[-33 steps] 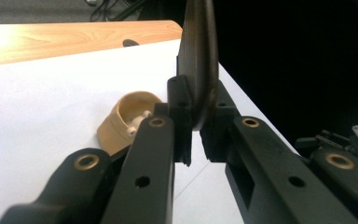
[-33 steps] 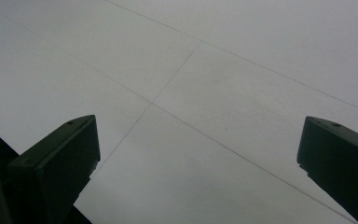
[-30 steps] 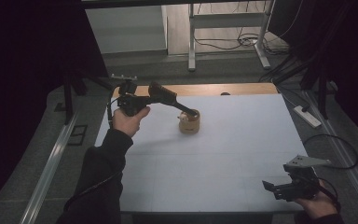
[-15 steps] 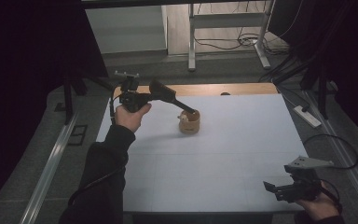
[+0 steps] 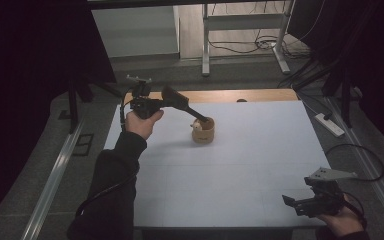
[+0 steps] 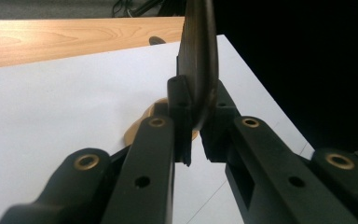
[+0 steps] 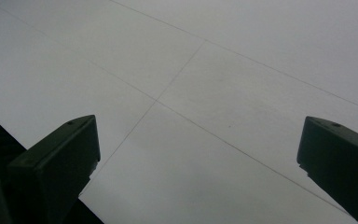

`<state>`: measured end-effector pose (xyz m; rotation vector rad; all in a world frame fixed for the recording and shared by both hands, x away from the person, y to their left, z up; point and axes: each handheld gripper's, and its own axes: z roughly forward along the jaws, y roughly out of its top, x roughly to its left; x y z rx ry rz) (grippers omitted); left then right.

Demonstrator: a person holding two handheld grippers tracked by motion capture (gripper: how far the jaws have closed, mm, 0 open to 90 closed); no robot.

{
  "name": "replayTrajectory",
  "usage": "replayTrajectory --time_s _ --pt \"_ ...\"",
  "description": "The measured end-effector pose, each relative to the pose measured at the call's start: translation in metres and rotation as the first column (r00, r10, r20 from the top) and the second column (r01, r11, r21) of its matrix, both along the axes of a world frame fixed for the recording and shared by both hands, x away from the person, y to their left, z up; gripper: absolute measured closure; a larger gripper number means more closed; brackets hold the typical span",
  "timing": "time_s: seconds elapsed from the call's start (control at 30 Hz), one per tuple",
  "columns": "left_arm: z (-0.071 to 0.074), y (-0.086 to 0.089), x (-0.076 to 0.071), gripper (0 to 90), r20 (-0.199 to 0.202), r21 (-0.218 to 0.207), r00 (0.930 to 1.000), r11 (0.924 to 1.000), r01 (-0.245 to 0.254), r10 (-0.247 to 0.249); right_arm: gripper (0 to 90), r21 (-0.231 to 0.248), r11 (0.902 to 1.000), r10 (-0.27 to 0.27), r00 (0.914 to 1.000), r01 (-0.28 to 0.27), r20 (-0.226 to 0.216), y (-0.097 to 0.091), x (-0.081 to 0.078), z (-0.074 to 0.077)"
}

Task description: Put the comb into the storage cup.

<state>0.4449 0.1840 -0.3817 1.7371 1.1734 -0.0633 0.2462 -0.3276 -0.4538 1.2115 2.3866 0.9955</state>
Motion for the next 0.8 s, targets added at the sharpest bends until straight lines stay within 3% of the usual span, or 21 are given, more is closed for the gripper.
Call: replayTrajectory --time_s 0.8 --pt "-0.015 -0.007 0.010 82.5 -0.035 0.022 0.9994 0.9997 0.004 -0.003 0.0 -0.005 1.0000 0.007 0.9999 -0.007 -0.009 0.001 0.000 0.000"
